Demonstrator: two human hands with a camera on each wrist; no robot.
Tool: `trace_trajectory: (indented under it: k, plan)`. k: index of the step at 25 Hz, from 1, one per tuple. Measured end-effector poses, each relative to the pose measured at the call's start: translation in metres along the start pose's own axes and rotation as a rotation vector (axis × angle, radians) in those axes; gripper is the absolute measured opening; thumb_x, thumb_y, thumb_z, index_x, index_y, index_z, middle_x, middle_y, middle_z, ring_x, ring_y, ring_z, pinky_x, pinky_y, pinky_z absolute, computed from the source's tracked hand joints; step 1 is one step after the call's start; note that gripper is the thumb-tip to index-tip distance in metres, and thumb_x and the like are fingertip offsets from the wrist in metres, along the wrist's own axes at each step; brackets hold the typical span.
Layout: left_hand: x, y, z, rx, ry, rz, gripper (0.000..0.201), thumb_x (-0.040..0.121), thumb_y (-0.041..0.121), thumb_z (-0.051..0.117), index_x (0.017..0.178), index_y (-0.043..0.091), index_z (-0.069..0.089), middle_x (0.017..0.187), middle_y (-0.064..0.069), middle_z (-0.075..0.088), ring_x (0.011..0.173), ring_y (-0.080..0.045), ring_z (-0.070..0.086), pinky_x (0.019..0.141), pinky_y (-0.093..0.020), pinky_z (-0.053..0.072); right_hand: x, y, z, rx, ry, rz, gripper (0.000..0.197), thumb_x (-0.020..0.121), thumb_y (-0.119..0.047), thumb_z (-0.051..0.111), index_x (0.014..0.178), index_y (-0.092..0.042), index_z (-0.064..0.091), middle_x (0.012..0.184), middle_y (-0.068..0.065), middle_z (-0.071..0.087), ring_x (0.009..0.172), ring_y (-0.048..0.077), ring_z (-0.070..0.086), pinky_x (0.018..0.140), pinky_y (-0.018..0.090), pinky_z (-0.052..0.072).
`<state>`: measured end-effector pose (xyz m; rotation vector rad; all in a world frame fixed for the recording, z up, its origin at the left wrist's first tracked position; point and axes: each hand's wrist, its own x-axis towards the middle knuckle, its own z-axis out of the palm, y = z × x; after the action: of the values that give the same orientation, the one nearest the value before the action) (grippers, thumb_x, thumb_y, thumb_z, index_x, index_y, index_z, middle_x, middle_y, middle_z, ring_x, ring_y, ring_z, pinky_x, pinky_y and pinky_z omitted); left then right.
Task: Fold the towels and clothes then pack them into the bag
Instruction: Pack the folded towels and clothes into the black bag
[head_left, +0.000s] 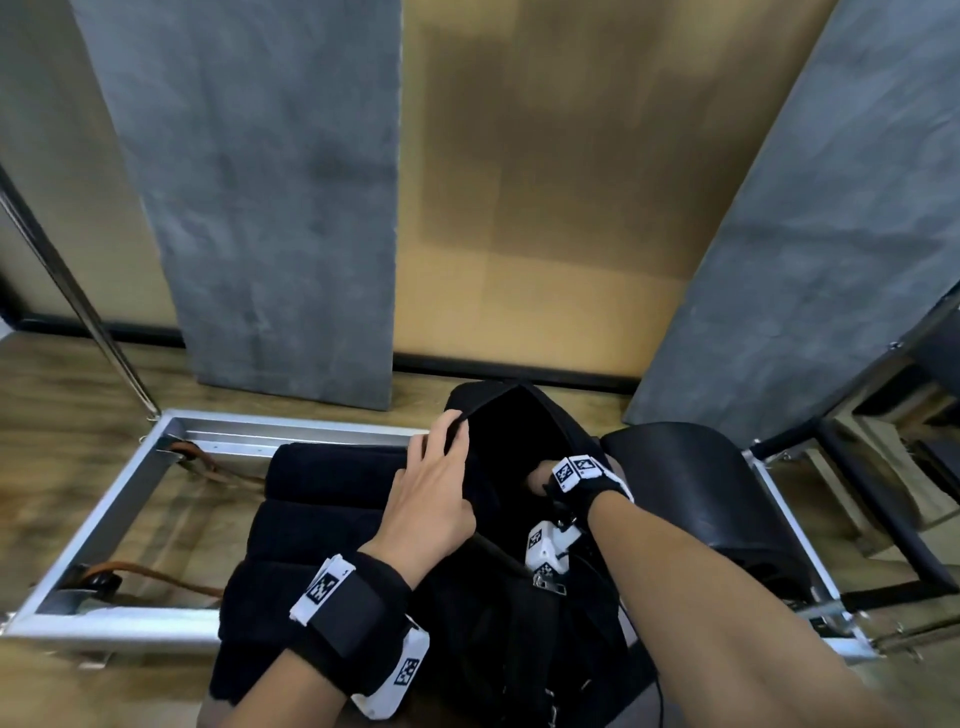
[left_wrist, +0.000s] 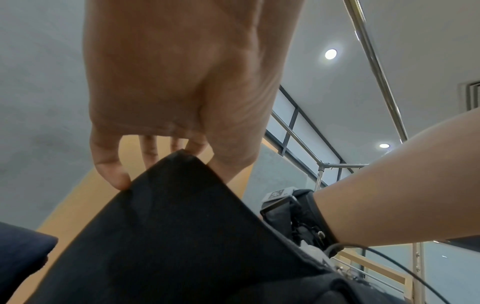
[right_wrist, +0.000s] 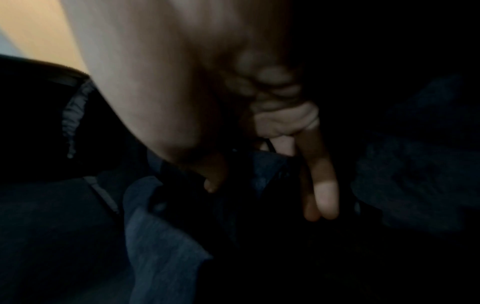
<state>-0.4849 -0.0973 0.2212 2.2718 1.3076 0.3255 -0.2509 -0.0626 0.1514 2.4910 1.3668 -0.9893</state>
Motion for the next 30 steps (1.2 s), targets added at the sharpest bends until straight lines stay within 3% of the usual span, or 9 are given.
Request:
trace_trajectory:
  k: [2, 4, 8, 11, 15, 19, 23, 28, 30]
  plan:
    - [0.0, 0.0, 0.001, -0.011, 0.003, 0.004, 0.094, 0.08, -0.003, 0.058, 0.164, 0.021, 0.021, 0.164, 0.018, 0.002, 0.138, -0.02, 0.03, 0.088, -0.039, 0.054, 0.002, 0.008, -0.001, -0.043, 0.0, -0.006, 0.047, 0.109, -0.016, 0.043, 0.154, -0.003, 0.041, 0.146, 0.023, 0.055, 0.133, 0.036, 0.055, 0.113, 0.046, 0.044]
    - [0.0, 0.001, 0.003, -0.027, -0.004, 0.01, 0.095, 0.08, -0.004, 0.057, 0.164, 0.021, 0.021, 0.163, 0.018, 0.002, 0.138, -0.02, 0.03, 0.087, -0.041, 0.056, 0.004, 0.01, 0.006, -0.088, -0.008, -0.032, 0.045, 0.108, -0.022, 0.044, 0.15, -0.007, 0.048, 0.144, 0.021, 0.057, 0.13, 0.035, 0.058, 0.111, 0.046, 0.046]
    - [0.001, 0.003, 0.008, -0.05, -0.03, -0.004, 0.099, 0.079, -0.006, 0.057, 0.165, 0.022, 0.018, 0.164, 0.019, -0.001, 0.14, -0.019, 0.028, 0.088, -0.041, 0.056, -0.003, -0.002, 0.015, 0.008, -0.124, -0.058, 0.047, 0.108, -0.027, 0.045, 0.148, -0.002, 0.05, 0.154, 0.019, 0.048, 0.144, 0.033, 0.044, 0.116, 0.037, 0.033]
    - [0.002, 0.002, 0.012, -0.043, -0.04, -0.008, 0.102, 0.079, -0.007, 0.059, 0.166, 0.022, 0.016, 0.164, 0.018, -0.001, 0.141, -0.019, 0.026, 0.088, -0.041, 0.057, 0.003, -0.007, 0.004, 0.141, -0.098, -0.04, 0.061, 0.11, -0.045, 0.039, 0.146, 0.004, 0.049, 0.15, 0.023, 0.051, 0.136, 0.036, 0.052, 0.108, 0.034, 0.039]
    - [0.004, 0.003, 0.015, -0.051, -0.047, 0.007, 0.103, 0.077, -0.009, 0.059, 0.166, 0.023, 0.017, 0.164, 0.019, 0.0, 0.139, -0.019, 0.027, 0.085, -0.04, 0.057, 0.004, -0.007, 0.018, 0.028, -0.045, -0.016, 0.074, 0.103, -0.062, 0.044, 0.147, -0.002, 0.05, 0.145, 0.019, 0.058, 0.13, 0.034, 0.057, 0.108, 0.035, 0.044]
    - [0.003, 0.004, 0.016, -0.041, -0.039, 0.015, 0.103, 0.077, -0.009, 0.06, 0.165, 0.023, 0.017, 0.164, 0.018, -0.001, 0.138, -0.019, 0.028, 0.086, -0.039, 0.056, 0.002, -0.002, 0.032, 0.045, -0.003, 0.028, 0.072, 0.101, -0.063, 0.048, 0.142, -0.005, 0.056, 0.137, 0.015, 0.065, 0.125, 0.031, 0.062, 0.108, 0.037, 0.046]
    - [-0.001, 0.001, 0.018, -0.033, -0.026, 0.035, 0.095, 0.083, -0.002, 0.058, 0.165, 0.024, 0.017, 0.164, 0.018, 0.0, 0.138, -0.019, 0.027, 0.09, -0.04, 0.055, -0.012, -0.006, 0.019, 0.172, 0.049, 0.083, 0.08, 0.09, -0.062, 0.068, 0.142, -0.003, 0.051, 0.138, 0.015, 0.063, 0.125, 0.032, 0.061, 0.101, 0.036, 0.048]
    - [-0.006, -0.007, 0.023, -0.094, 0.062, 0.093, 0.071, 0.095, 0.016, 0.057, 0.161, 0.026, 0.033, 0.163, 0.018, 0.009, 0.144, -0.015, 0.026, 0.102, -0.041, 0.046, -0.028, -0.031, -0.011, 0.347, 0.136, 0.009, 0.053, 0.105, -0.041, 0.057, 0.131, 0.004, 0.059, 0.13, 0.02, 0.065, 0.12, 0.036, 0.064, 0.096, 0.038, 0.05]
    - [-0.008, -0.007, 0.024, -0.17, 0.115, 0.106, 0.06, 0.1, 0.025, 0.059, 0.157, 0.028, 0.041, 0.162, 0.017, 0.014, 0.146, -0.009, 0.025, 0.106, -0.041, 0.042, -0.042, -0.043, -0.032, 0.391, 0.184, -0.065, 0.044, 0.103, -0.034, 0.057, 0.124, 0.004, 0.065, 0.121, 0.019, 0.069, 0.112, 0.035, 0.067, 0.092, 0.036, 0.052]
